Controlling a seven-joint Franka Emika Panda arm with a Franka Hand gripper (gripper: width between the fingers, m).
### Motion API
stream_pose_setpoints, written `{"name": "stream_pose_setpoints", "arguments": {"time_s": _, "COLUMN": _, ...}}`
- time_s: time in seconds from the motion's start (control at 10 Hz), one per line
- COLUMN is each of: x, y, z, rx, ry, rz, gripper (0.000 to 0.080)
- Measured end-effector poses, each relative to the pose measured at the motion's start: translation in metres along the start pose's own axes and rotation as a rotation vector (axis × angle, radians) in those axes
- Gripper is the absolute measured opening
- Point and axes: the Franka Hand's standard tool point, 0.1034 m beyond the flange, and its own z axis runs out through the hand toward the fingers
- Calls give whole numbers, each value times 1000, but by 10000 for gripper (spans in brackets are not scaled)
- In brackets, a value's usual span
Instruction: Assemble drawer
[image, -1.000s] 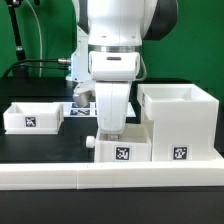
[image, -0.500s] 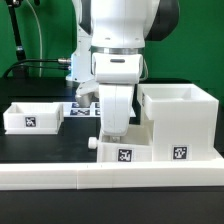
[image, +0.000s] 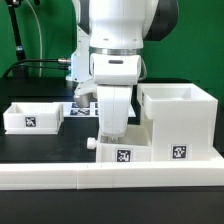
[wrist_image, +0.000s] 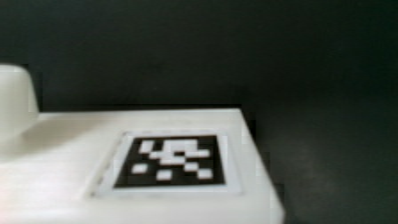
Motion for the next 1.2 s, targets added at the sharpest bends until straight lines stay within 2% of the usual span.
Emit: {"name": "stream_pose_setpoints", "arguments": {"time_s": 1.2, "x": -3, "y": -2, "z": 1, "rx": 15, "ry": -3, "rz": -20, "gripper": 42}}
